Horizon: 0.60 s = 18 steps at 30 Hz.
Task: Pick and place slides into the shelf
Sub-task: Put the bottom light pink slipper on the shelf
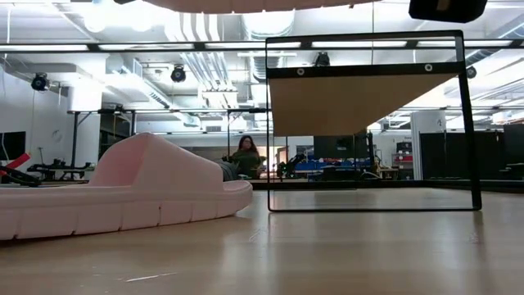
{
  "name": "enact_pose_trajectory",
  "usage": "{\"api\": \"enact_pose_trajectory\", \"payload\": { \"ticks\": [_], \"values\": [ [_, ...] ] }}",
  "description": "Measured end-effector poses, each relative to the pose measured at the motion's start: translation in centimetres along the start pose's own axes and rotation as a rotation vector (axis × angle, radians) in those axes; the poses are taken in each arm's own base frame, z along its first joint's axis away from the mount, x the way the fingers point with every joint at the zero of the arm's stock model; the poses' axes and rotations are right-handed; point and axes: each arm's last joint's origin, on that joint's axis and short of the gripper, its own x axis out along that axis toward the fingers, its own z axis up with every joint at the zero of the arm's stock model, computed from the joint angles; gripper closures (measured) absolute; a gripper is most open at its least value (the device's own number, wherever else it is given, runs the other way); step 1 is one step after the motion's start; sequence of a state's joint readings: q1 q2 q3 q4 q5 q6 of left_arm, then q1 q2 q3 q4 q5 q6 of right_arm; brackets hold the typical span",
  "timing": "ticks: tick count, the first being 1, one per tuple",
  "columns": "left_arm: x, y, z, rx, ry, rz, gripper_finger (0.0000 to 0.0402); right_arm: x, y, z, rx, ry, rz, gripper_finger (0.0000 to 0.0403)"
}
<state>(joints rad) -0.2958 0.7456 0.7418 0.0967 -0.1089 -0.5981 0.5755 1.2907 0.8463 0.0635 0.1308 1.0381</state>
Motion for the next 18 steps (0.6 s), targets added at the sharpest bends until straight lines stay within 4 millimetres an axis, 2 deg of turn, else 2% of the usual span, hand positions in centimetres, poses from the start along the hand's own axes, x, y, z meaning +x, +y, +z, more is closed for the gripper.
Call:
{"api": "enact_pose_trajectory", "payload": {
  "ticks": [7,13,18],
  "values": [
    [0.0,0.0,0.0,0.0,0.0,0.0,0.0402,-0.2,0.2,0.5,-0.018,-0.026,0.027,0.0394],
    [0.0,0.0,0.0,0.0,-0.001,-0.001,0.0402,-0.7,1.4,2.1,-0.076,-0.042,0.009,0.0394],
    [0.0,0.0,0.0,0.0,-0.001,0.0,0.0402,-1.4,2.1,3.7,-0.107,-0.015,-0.081,0.0394]
  ]
}}
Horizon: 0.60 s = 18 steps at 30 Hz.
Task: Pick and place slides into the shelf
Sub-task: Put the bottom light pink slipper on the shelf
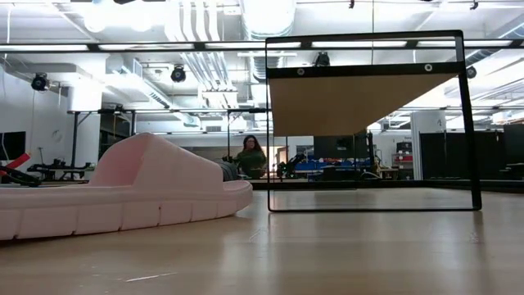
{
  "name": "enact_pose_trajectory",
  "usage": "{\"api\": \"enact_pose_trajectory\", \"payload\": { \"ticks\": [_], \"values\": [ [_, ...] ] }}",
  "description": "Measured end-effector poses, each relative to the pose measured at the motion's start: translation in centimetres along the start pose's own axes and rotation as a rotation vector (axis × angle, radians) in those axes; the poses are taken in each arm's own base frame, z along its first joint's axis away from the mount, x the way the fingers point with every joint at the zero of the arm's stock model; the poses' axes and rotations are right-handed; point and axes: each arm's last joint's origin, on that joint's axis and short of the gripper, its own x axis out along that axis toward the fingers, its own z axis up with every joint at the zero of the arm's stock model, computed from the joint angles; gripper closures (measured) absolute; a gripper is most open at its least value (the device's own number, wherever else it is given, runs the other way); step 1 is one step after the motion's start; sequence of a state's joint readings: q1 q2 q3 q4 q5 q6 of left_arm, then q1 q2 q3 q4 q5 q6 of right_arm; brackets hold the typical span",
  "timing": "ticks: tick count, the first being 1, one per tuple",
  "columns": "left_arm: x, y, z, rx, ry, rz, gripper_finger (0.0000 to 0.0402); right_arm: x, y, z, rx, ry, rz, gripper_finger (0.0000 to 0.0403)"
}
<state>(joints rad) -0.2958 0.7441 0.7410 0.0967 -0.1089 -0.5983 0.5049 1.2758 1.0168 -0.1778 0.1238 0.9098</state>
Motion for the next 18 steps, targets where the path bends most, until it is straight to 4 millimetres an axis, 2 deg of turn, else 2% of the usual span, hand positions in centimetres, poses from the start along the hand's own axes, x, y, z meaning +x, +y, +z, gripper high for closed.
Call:
{"api": "enact_pose_trajectory", "payload": {
  "ticks": [5,12,18],
  "values": [
    [0.0,0.0,0.0,0.0,0.0,0.0,0.0402,-0.6,0.1,1.0,-0.032,0.029,-0.07,0.0394],
    [0.0,0.0,0.0,0.0,0.001,0.0,0.0402,-1.6,0.3,2.5,-0.034,-0.014,-0.067,0.0394],
    [0.0,0.0,0.0,0.0,-0.002,-0.001,0.0402,-3.0,-0.8,2.9,-0.021,-0.038,-0.097,0.0394]
  ]
}}
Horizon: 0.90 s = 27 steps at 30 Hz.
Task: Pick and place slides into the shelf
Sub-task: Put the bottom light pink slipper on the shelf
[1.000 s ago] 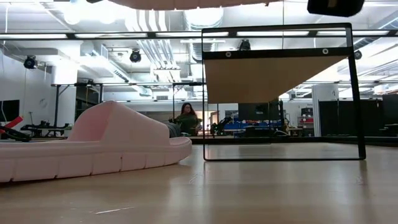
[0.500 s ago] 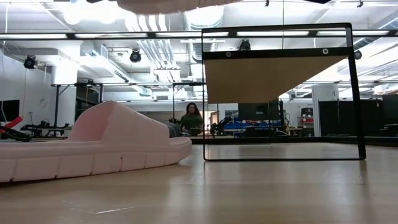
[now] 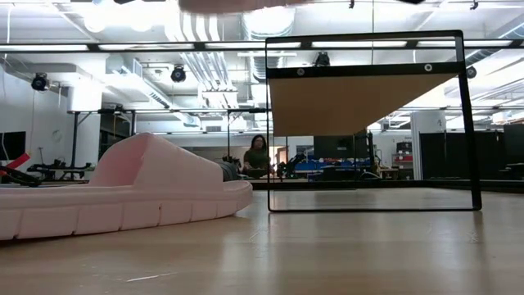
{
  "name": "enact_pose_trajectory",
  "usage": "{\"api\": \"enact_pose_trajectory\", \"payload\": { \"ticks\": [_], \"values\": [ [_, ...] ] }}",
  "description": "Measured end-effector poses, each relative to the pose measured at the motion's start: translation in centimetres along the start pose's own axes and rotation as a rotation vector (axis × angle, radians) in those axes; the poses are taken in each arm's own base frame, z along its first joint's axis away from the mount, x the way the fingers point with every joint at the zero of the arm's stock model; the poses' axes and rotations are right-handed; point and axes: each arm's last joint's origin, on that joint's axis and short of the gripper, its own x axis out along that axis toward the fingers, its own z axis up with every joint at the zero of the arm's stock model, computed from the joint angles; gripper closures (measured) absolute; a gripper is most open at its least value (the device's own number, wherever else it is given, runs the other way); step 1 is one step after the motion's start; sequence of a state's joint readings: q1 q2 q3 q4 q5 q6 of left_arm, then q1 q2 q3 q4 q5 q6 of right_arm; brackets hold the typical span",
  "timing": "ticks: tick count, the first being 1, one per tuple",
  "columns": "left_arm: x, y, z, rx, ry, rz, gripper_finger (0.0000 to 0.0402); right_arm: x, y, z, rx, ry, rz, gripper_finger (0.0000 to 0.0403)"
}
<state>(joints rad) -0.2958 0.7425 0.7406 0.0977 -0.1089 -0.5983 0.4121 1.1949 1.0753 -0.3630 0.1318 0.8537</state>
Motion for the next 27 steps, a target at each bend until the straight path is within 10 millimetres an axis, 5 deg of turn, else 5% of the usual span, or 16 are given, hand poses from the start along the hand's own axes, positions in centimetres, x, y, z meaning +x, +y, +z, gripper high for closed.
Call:
{"api": "enact_pose_trajectory", "payload": {
  "ticks": [15,27],
  "values": [
    [0.0,0.0,0.0,0.002,0.0,0.0,0.0402,-2.9,-3.3,0.2,0.044,-0.06,-0.048,0.0394],
    [-0.1,0.0,0.0,0.002,-0.002,-0.002,0.0402,-2.7,-5.2,-0.8,0.081,-0.036,-0.07,0.0394]
  ]
}}
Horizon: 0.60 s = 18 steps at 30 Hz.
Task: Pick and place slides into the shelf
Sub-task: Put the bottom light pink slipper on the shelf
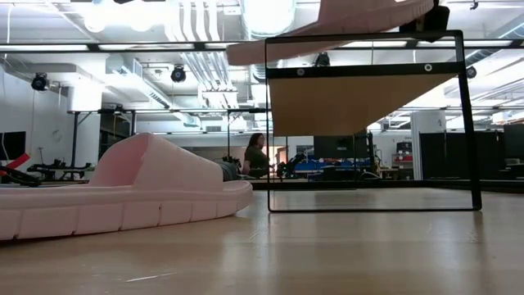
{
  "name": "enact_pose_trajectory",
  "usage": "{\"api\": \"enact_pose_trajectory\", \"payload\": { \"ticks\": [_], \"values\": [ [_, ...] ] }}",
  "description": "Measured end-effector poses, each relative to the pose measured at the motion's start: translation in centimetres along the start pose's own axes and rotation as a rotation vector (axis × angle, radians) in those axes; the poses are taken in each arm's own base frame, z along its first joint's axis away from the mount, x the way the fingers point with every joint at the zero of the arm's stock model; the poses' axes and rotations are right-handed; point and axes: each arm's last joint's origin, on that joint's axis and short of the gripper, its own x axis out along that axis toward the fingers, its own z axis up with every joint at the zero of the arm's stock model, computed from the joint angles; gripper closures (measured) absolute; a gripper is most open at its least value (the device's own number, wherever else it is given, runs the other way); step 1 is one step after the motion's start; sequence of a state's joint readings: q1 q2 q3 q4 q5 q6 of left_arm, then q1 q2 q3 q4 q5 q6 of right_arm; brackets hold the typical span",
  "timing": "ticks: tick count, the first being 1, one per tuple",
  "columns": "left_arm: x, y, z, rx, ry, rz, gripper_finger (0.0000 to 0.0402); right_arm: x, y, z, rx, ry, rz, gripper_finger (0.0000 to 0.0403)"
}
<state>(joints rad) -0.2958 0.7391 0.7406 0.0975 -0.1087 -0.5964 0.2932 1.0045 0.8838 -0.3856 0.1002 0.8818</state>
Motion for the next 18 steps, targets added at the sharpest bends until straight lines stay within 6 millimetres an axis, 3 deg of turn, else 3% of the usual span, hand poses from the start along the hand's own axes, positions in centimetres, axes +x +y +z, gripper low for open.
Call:
{"api": "enact_pose_trajectory", "payload": {
  "ticks": [18],
  "values": [
    [0.0,0.0,0.1,-0.002,-0.006,-0.004,0.0402,-1.2,-1.9,0.4,0.031,0.007,0.006,0.0394]
  ]
}}
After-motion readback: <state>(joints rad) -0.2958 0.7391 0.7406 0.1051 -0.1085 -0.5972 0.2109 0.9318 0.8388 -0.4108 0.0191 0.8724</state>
